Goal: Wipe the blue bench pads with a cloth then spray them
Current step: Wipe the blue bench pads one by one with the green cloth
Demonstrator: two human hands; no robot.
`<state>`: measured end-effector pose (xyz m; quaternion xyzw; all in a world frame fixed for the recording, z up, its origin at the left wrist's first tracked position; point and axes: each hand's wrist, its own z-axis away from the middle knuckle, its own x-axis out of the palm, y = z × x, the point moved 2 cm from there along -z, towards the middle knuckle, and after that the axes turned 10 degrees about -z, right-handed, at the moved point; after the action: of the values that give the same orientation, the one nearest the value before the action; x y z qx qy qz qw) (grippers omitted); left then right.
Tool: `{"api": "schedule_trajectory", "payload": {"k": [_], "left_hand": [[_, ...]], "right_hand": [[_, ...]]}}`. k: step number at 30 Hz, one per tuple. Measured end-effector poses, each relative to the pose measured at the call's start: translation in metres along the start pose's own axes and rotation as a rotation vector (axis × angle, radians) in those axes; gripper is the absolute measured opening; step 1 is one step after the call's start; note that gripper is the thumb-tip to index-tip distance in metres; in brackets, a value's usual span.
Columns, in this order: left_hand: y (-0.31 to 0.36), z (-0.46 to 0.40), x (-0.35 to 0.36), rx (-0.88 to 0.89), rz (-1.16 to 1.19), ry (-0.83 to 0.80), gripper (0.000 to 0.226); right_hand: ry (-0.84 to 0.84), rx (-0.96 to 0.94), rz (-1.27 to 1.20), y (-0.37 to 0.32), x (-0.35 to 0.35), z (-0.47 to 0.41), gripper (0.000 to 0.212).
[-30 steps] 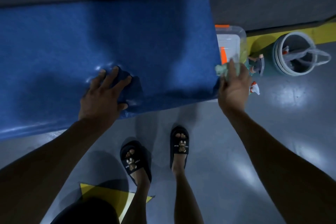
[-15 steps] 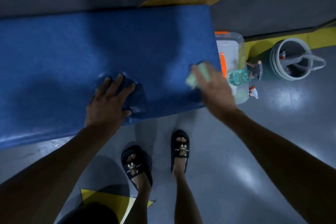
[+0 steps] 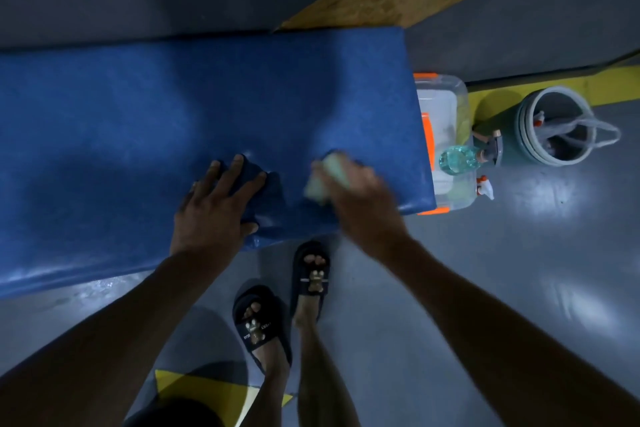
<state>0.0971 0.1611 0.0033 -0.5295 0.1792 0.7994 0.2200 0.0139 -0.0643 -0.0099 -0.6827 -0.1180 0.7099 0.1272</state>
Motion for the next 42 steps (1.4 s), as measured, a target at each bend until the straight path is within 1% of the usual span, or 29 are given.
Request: {"api": "schedule_trajectory", "payload": {"k": [2,4,6,7,8,9,10,12,14,15,16,17,19,20,21,23,25,27,28,30,31,32,33,35,37,38,40,41,42], "left_hand": [[0.0,-0.002,0.001,-0.002,0.004,-0.004,0.089],[-0.002,-0.003,0.002,0.003,-0.008,0.001,0.088],[-0.003,-0.002,0.004,0.017,-0.02,0.005,0.088],[-0.003,-0.002,0.004,0.021,-0.025,0.009,0.088],[-0.003,-0.003,0.003,0.023,-0.034,0.012,0.089],[-0.003,-0.003,0.002,0.024,-0.044,0.012,0.09],[-0.003,-0.003,0.002,0.025,-0.051,0.009,0.091],[-0.003,-0.005,0.001,0.029,-0.057,0.013,0.092],[-0.002,-0.005,-0.001,0.036,-0.055,0.004,0.093],[-0.003,-0.006,-0.003,0.039,-0.055,-0.005,0.093],[-0.004,-0.007,-0.005,0.039,-0.057,-0.014,0.092],[-0.004,-0.01,-0.007,0.04,-0.06,-0.026,0.091],[-0.006,-0.015,-0.014,0.047,-0.049,-0.034,0.089],[-0.008,-0.018,-0.018,0.05,-0.035,-0.028,0.089],[-0.011,-0.022,-0.023,0.055,-0.028,-0.014,0.089],[-0.018,-0.03,-0.032,0.069,-0.066,0.024,0.091],[-0.026,-0.041,-0.038,0.069,-0.113,0.035,0.097],[-0.029,-0.049,-0.039,0.038,-0.104,0.004,0.103],[-0.029,-0.052,-0.038,0.025,-0.09,-0.015,0.105],[-0.029,-0.054,-0.035,0.023,-0.091,-0.016,0.106],[-0.029,-0.055,-0.034,0.03,-0.098,-0.012,0.107],[-0.029,-0.054,-0.032,0.037,-0.1,-0.007,0.107],[-0.029,-0.054,-0.031,0.041,-0.094,0.003,0.107],[-0.029,-0.055,-0.032,0.036,-0.085,0.026,0.106],[-0.025,-0.056,-0.032,0.025,-0.082,0.023,0.107],[-0.024,-0.056,-0.031,0.021,-0.079,0.019,0.109],[-0.023,-0.056,-0.029,0.024,-0.083,0.017,0.11],[-0.023,-0.056,-0.029,0.028,-0.087,0.018,0.111],[-0.023,-0.056,-0.029,0.032,-0.09,0.022,0.11]], "right_hand": [[0.089,0.25,0.028,0.064,-0.022,-0.004,0.061],[0.207,0.544,-0.032,0.102,-0.038,-0.004,0.064],[0.306,0.784,-0.06,0.096,-0.033,-0.01,0.066],[0.361,0.815,-0.054,0.081,-0.027,-0.017,0.066],[0.385,0.786,-0.058,0.062,-0.018,-0.025,0.066],[0.358,0.712,-0.072,0.039,-0.007,-0.032,0.066],[0.282,0.588,-0.076,0.013,0.005,-0.036,0.065],[0.118,0.231,-0.089,-0.038,0.022,-0.034,0.059],[0.018,-0.044,-0.069,-0.036,0.021,-0.028,0.059],[0.017,-0.097,-0.038,-0.017,0.011,-0.029,0.061],[0.052,-0.062,-0.007,0.008,0.0,-0.031,0.062],[0.103,0.052,0.012,0.04,-0.01,-0.033,0.061],[0.212,0.439,-0.001,0.101,-0.032,-0.031,0.06],[0.255,0.622,-0.042,0.118,-0.037,-0.026,0.06],[0.295,0.755,-0.082,0.121,-0.039,-0.022,0.06],[0.366,0.852,-0.102,0.107,-0.03,-0.022,0.06],[0.41,0.8,-0.11,0.081,-0.019,-0.031,0.062],[0.398,0.566,-0.155,0.037,-0.005,-0.043,0.063],[0.32,0.416,-0.157,0.009,0.003,-0.046,0.065],[0.062,0.101,-0.145,-0.033,0.013,-0.045,0.07],[-0.032,-0.037,-0.123,-0.032,0.012,-0.046,0.072],[-0.074,-0.12,-0.102,-0.016,0.008,-0.049,0.073],[-0.057,-0.117,-0.088,0.008,0.001,-0.054,0.073],[0.061,0.064,-0.069,0.067,-0.018,-0.063,0.071],[0.194,0.347,-0.048,0.109,-0.037,-0.069,0.068],[0.25,0.486,-0.058,0.114,-0.039,-0.07,0.068],[0.37,0.713,-0.1,0.097,-0.03,-0.081,0.069],[0.413,0.773,-0.127,0.081,-0.02,-0.086,0.069],[0.417,0.771,-0.154,0.06,-0.012,-0.092,0.068]]}}
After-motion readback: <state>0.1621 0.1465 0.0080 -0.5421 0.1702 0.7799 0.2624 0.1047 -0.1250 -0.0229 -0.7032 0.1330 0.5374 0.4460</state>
